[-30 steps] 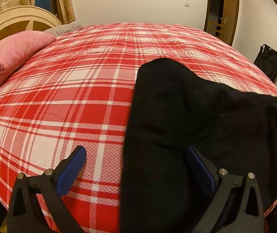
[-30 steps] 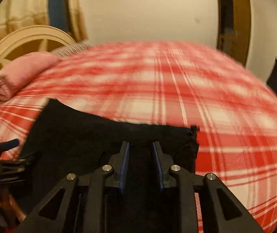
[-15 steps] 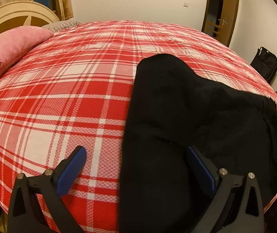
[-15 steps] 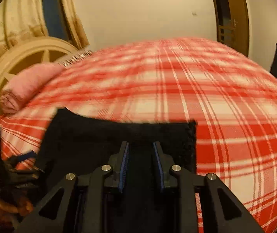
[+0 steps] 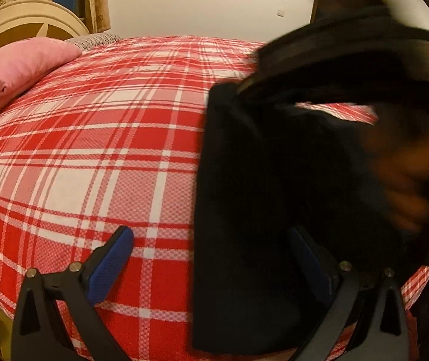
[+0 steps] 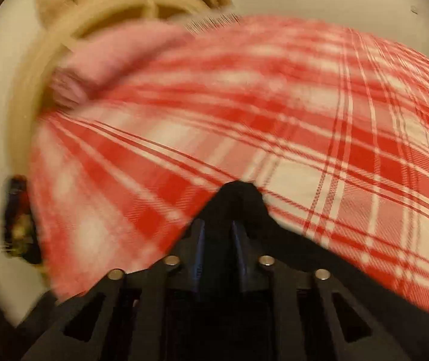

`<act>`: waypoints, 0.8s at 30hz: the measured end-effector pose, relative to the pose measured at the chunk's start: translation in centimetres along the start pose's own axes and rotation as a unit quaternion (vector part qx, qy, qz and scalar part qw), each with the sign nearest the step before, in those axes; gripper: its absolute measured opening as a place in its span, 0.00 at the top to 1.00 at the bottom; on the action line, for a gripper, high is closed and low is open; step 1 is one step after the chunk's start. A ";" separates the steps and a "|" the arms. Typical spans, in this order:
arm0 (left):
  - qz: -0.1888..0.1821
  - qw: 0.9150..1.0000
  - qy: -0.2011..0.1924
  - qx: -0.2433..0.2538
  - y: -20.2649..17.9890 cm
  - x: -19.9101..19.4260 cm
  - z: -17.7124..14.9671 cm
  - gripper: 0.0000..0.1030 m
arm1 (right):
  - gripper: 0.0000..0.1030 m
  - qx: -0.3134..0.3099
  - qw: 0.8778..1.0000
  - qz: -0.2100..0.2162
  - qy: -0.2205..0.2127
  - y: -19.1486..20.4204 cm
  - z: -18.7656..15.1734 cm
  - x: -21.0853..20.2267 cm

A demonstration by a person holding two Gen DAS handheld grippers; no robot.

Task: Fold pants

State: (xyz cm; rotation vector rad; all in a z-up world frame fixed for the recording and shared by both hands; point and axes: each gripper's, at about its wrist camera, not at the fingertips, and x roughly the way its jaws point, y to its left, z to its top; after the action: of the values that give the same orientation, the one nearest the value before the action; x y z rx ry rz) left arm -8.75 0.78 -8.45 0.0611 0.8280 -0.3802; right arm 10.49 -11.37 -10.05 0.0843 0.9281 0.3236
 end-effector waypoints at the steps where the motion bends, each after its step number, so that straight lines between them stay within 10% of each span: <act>1: 0.000 1.000 -0.001 -0.003 0.1 0.0 0.0 0.00 | 0.90 -0.006 1.000 -0.004 -0.011 0.1 0.2 0.4; 9: -0.012 1.000 -0.002 -0.002 0.4 -0.5 -0.5 0.00 | 0.95 0.069 0.994 0.076 -0.029 -2.7 1.2 0.8; 14: -0.036 0.999 0.009 -0.008 2.4 -2.4 -1.0 0.00 | 0.90 0.130 0.972 0.125 -0.153 -5.0 0.3 -8.5; 24: 0.006 0.999 -0.028 -0.044 5.2 -3.0 1.9 0.00 | 0.90 0.068 0.981 -0.143 -0.114 -7.1 -9.4 -14.9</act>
State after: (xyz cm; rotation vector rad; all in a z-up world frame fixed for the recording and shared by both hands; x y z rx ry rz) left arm -7.39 6.19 -5.43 -0.0266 0.7869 -0.3330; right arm -3.60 -23.40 -5.68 0.1101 0.7209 -0.0176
